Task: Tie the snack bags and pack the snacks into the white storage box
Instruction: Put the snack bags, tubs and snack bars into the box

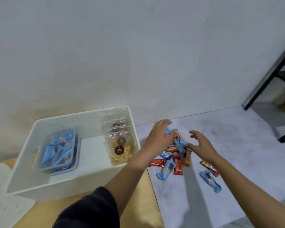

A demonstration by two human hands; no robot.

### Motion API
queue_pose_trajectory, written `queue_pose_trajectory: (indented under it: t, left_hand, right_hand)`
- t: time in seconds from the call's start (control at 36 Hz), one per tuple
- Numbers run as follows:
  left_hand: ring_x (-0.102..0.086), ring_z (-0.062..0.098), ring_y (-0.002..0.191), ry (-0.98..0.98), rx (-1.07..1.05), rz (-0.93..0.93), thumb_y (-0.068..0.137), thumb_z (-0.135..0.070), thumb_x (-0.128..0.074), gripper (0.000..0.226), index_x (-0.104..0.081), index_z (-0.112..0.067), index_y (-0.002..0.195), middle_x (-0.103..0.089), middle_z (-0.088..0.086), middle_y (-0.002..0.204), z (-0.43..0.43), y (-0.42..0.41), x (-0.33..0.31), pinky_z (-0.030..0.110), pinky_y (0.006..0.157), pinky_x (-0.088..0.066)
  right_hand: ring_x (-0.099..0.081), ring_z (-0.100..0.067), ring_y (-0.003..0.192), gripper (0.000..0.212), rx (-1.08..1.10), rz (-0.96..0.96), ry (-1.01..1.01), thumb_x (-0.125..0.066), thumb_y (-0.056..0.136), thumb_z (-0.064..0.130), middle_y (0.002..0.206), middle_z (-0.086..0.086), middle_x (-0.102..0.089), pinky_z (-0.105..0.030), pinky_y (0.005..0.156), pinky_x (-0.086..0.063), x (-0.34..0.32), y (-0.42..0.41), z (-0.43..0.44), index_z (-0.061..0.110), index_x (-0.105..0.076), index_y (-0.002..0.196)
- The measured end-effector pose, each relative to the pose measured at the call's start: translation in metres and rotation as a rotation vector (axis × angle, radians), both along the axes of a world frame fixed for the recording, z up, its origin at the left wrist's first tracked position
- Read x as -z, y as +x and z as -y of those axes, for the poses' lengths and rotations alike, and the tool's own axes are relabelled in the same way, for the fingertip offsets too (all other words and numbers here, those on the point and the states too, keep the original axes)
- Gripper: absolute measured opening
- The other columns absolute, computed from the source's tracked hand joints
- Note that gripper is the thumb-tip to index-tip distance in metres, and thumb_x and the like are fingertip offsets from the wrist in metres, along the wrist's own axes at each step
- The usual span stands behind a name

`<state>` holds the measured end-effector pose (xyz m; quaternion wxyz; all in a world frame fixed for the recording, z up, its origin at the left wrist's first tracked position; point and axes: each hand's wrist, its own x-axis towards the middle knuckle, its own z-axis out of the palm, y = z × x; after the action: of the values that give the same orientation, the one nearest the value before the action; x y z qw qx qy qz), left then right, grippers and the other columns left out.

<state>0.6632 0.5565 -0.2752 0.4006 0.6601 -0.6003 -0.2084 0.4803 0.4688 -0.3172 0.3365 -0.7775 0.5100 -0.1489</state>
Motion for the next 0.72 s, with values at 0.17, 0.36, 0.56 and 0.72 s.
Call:
queue_pose_trajectory:
  t: [0.17, 0.36, 0.56, 0.72]
  left_hand:
    - [-0.019, 0.014, 0.143, 0.16, -0.031, 0.201, 0.089, -0.058, -0.043, 0.068, -0.035, -0.017, 0.143, -0.029, -0.002, 0.153, 0.005, -0.053, 0.09, 0.042, 0.118, -0.017]
    - [0.0, 0.019, 0.145, 0.472, -0.182, 0.456, 0.072, -0.084, -0.025, 0.096, 0.005, -0.033, 0.147, -0.004, 0.0, 0.159, -0.029, -0.078, 0.181, 0.059, 0.112, -0.004]
    - [-0.016, 0.025, 0.143, 0.405, -0.118, 0.659, 0.075, -0.081, -0.034, 0.089, -0.029, -0.028, 0.145, -0.019, 0.001, 0.155, -0.03, -0.07, 0.202, 0.063, 0.109, -0.005]
    - [-0.008, 0.023, 0.144, 0.426, -0.2, 0.66, 0.077, -0.081, -0.025, 0.085, -0.018, -0.032, 0.147, -0.013, 0.001, 0.156, 0.014, -0.032, 0.202, 0.048, 0.111, 0.016]
  right_hand:
    - [-0.03, -0.029, 0.135, 0.079, 0.018, -0.164, 0.116, -0.068, 0.082, 0.037, 0.148, -0.011, -0.035, -0.04, 0.109, -0.027, 0.049, -0.082, 0.02, 0.019, -0.025, 0.146]
    - [0.01, -0.015, 0.146, 0.109, -0.188, -0.258, -0.005, -0.052, 0.061, 0.082, 0.158, 0.009, 0.007, -0.052, 0.115, -0.002, 0.117, -0.133, 0.002, 0.044, 0.006, 0.144]
    - [0.017, -0.016, 0.145, 0.11, -0.347, -0.304, -0.136, -0.042, 0.058, 0.092, 0.156, 0.01, 0.018, -0.062, 0.109, 0.008, 0.151, -0.116, 0.009, 0.044, 0.002, 0.146]
    - [0.016, -0.023, 0.145, 0.115, -0.321, -0.271, -0.201, -0.039, 0.057, 0.093, 0.158, 0.0, 0.012, -0.065, 0.108, 0.011, 0.157, -0.062, 0.044, 0.037, 0.006, 0.147]
